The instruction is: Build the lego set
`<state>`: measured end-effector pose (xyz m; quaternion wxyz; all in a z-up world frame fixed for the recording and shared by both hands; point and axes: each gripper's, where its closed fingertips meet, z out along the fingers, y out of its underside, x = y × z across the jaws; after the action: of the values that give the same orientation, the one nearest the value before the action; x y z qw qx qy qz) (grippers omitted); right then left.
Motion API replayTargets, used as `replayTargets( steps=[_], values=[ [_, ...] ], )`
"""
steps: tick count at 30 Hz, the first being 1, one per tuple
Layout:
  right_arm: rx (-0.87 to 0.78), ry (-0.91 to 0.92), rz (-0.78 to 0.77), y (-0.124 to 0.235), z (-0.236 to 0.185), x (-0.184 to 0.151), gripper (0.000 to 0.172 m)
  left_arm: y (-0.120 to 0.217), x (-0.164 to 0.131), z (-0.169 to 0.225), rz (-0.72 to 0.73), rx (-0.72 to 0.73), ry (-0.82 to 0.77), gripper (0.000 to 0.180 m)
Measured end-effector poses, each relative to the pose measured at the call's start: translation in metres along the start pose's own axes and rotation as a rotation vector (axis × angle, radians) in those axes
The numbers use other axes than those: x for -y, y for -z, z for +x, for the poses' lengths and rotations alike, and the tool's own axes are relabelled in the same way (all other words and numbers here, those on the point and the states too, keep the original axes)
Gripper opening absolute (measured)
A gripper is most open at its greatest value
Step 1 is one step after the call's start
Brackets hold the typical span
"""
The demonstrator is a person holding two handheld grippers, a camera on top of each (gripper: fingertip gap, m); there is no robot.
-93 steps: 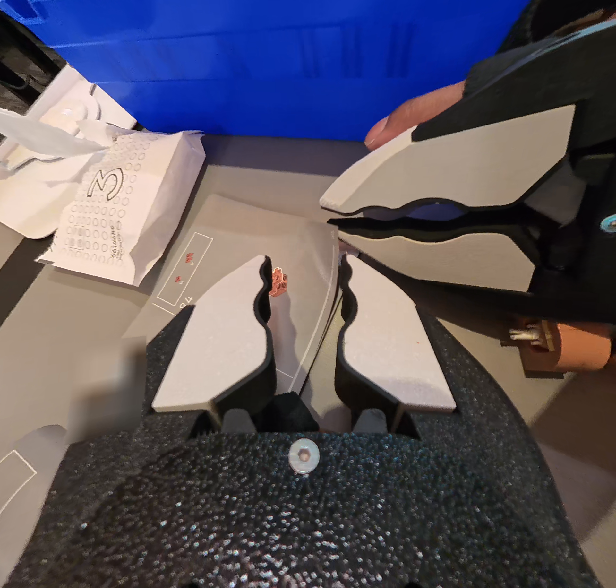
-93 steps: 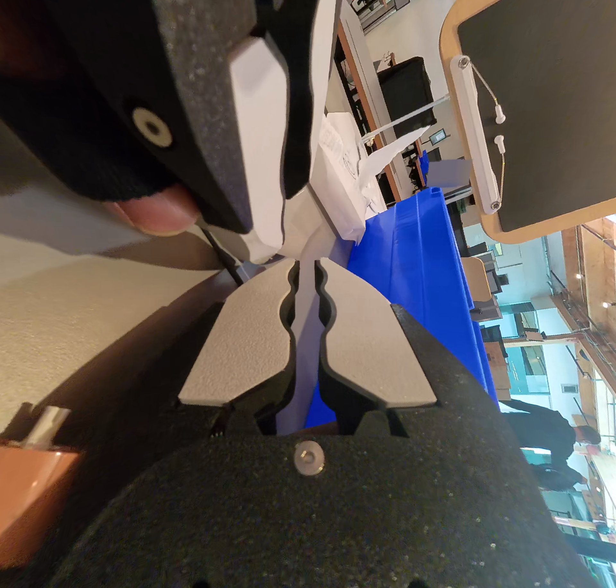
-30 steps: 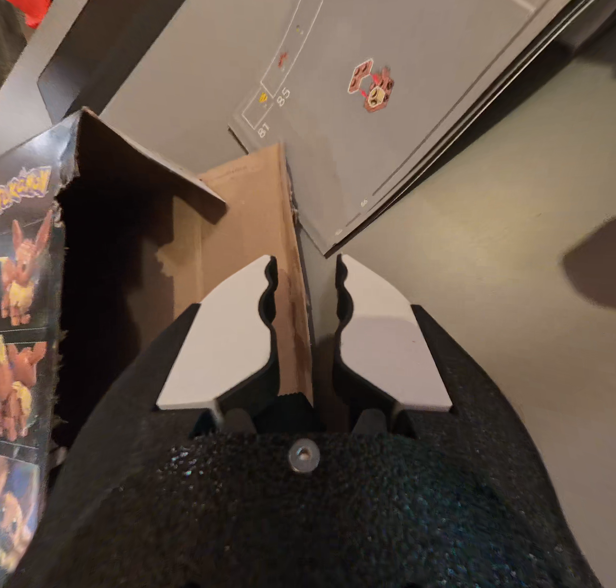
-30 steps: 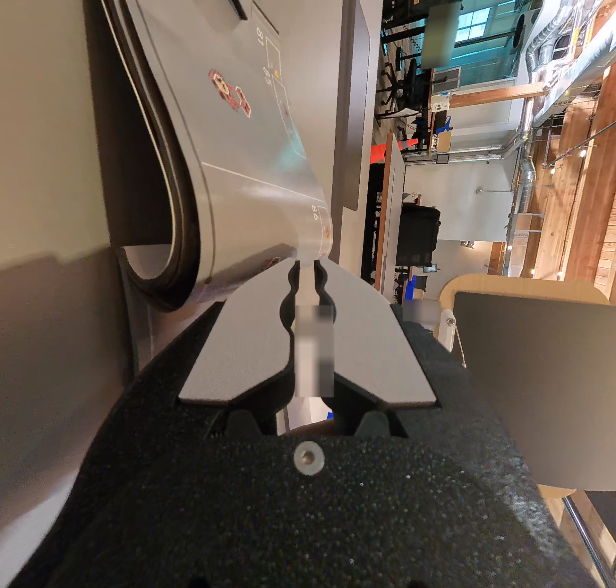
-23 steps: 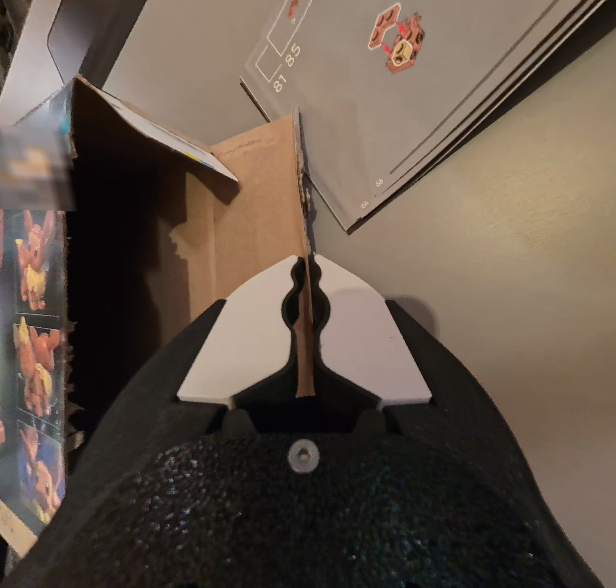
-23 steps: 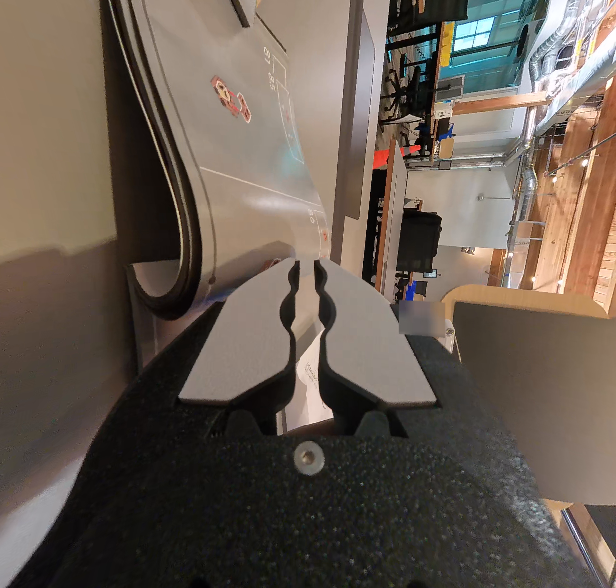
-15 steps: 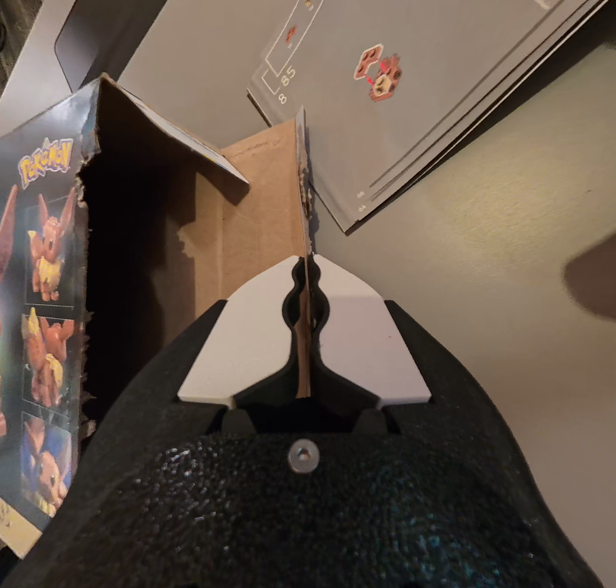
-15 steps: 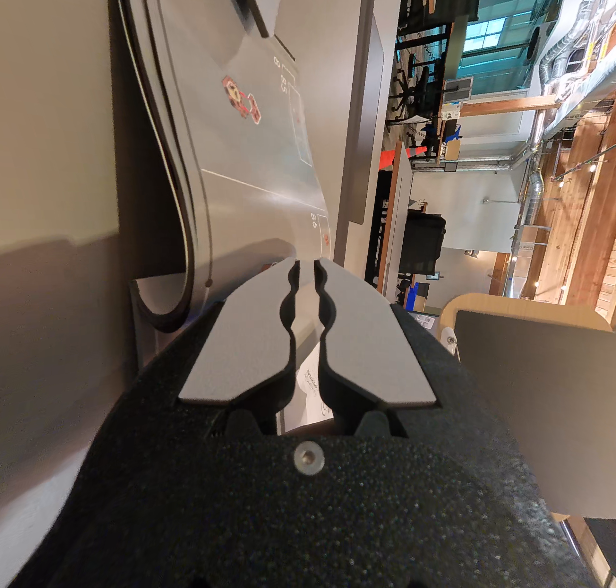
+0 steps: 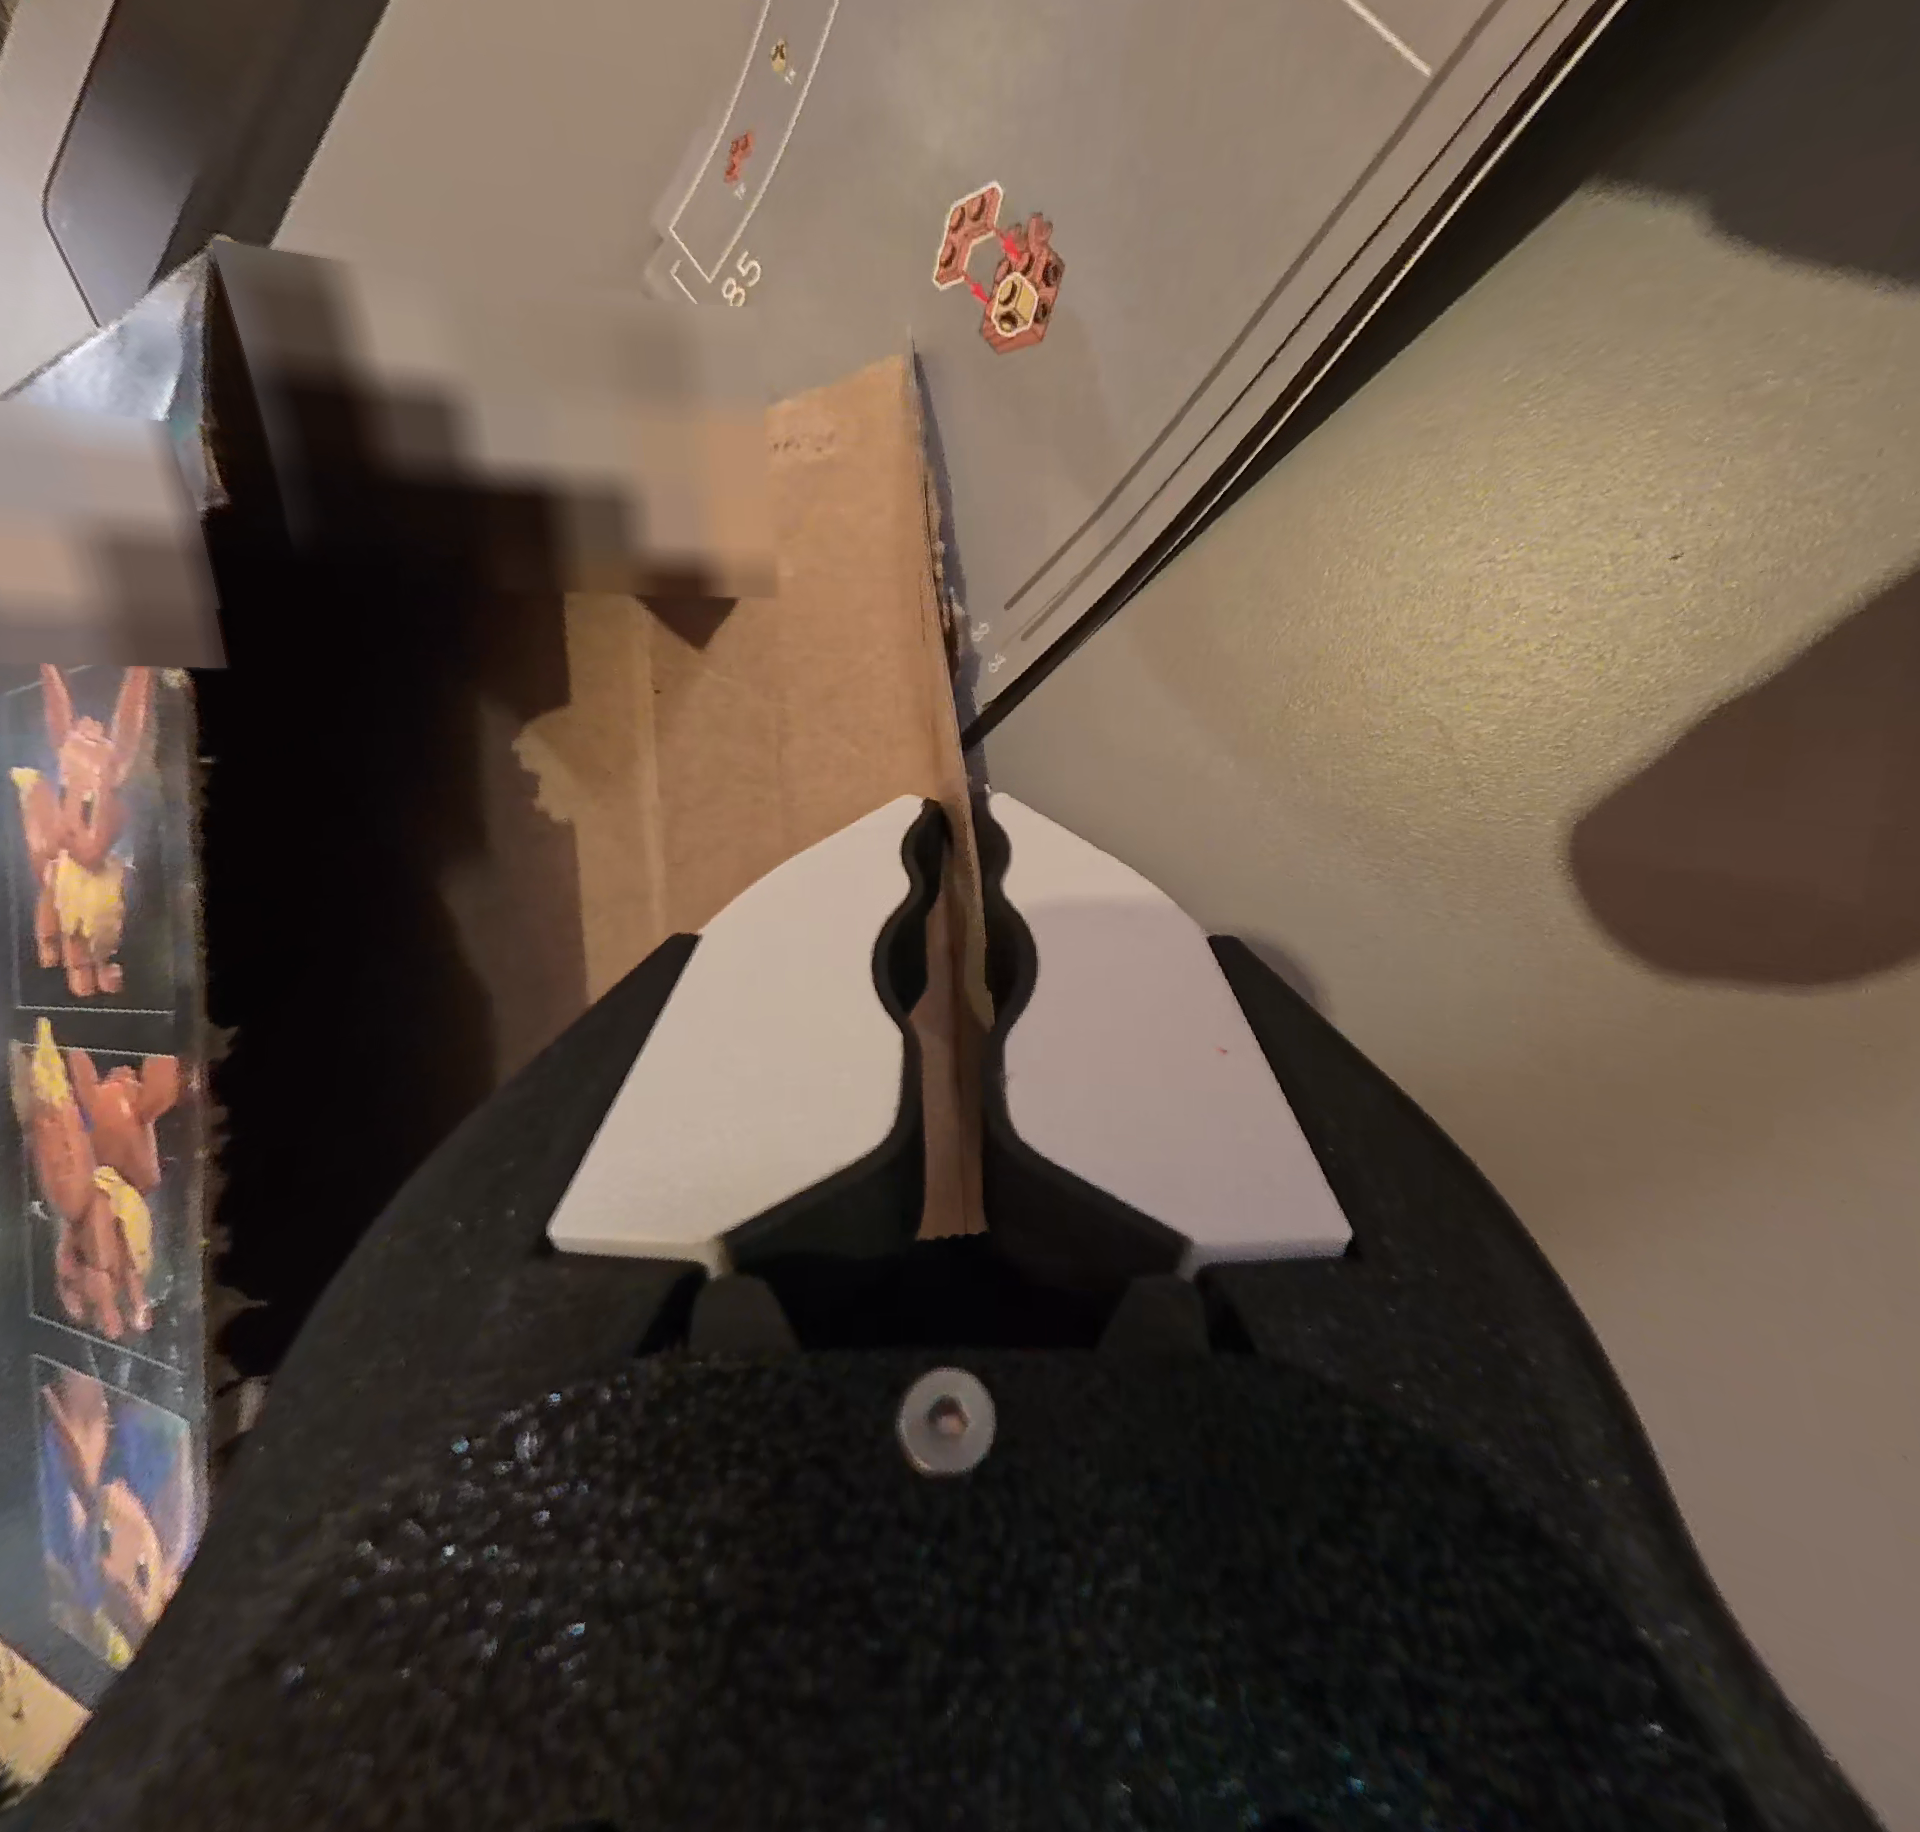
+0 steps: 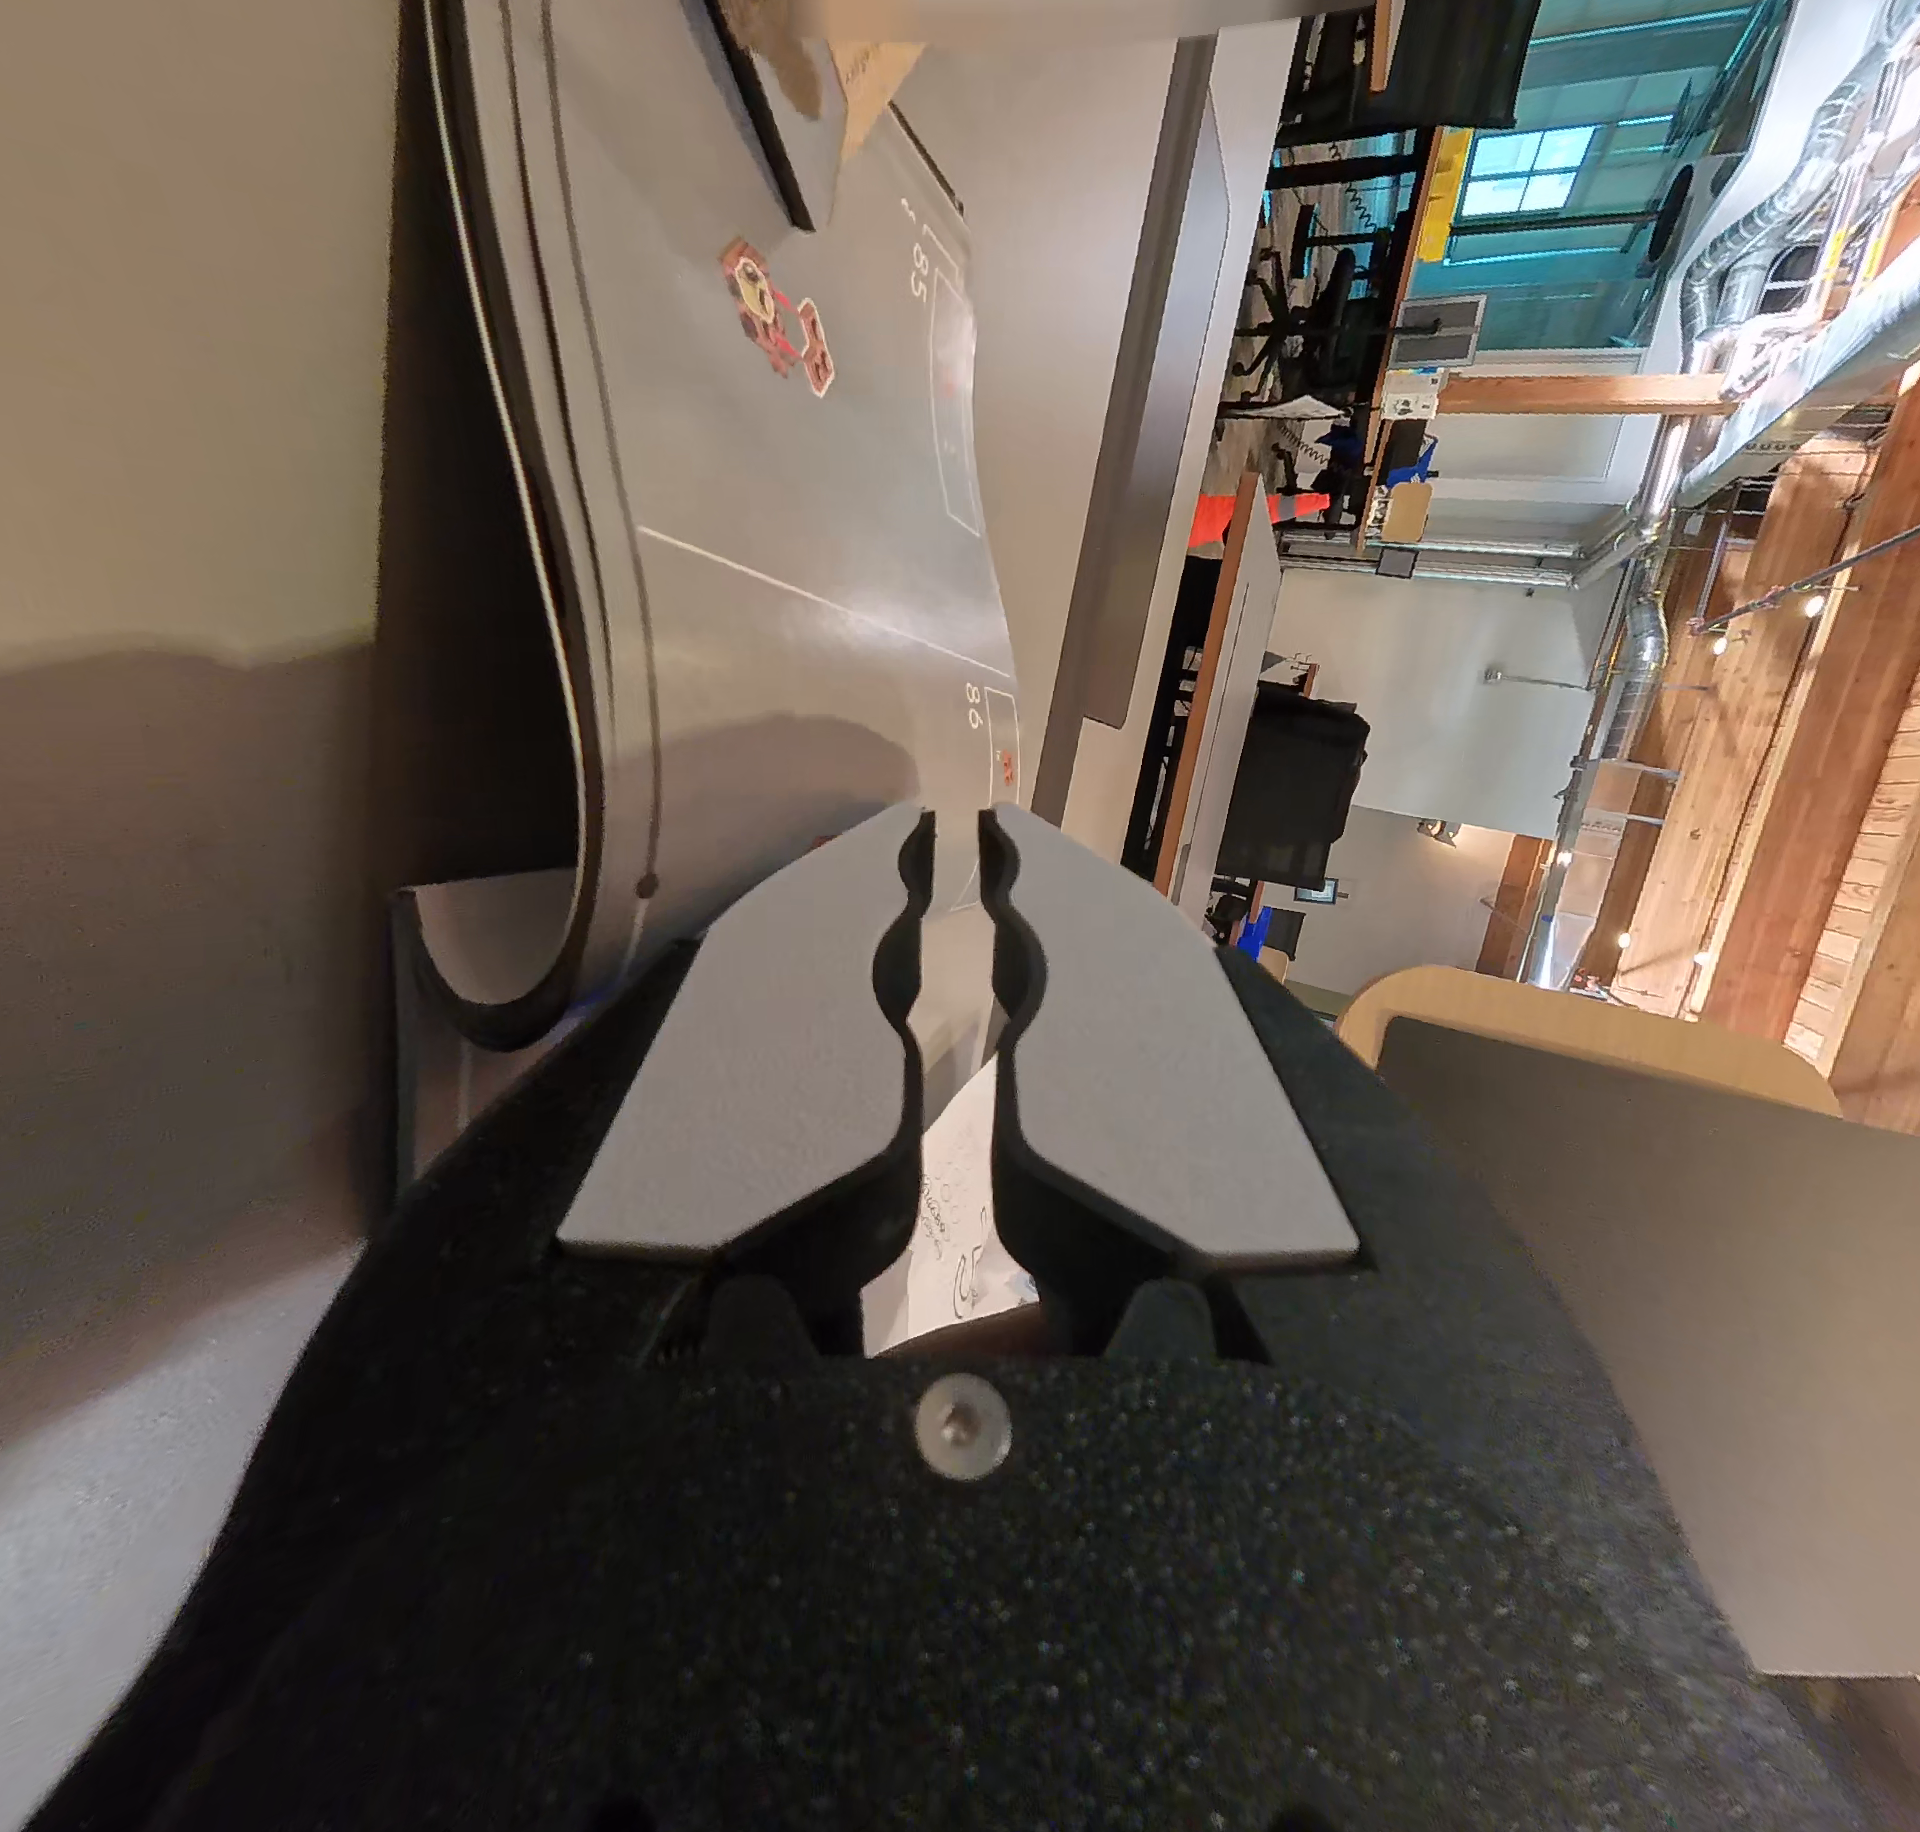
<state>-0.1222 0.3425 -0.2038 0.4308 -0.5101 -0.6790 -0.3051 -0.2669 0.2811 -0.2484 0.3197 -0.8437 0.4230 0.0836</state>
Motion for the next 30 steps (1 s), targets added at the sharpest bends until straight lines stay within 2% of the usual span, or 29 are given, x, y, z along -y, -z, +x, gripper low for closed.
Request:
replayTargets(
  steps=[12,22,27,30],
  values=[
    [-0.034,-0.023,0.015,0.008,0.008,-0.003,0.008,0.001,0.004,0.001,0.032,-0.016,0.021,0.01],
    [-0.101,-0.067,0.025,0.021,0.027,-0.008,0.008,0.011,0.018,-0.004,0.122,-0.005,0.051,0.013],
    [-0.154,-0.204,0.037,0.05,0.041,-0.027,0.007,0.024,0.036,-0.01,0.259,0.007,0.101,0.014],
    [-0.114,-0.369,0.046,0.073,0.034,-0.047,0.007,0.038,0.058,-0.004,0.419,-0.057,0.143,0.014]
  ],
)
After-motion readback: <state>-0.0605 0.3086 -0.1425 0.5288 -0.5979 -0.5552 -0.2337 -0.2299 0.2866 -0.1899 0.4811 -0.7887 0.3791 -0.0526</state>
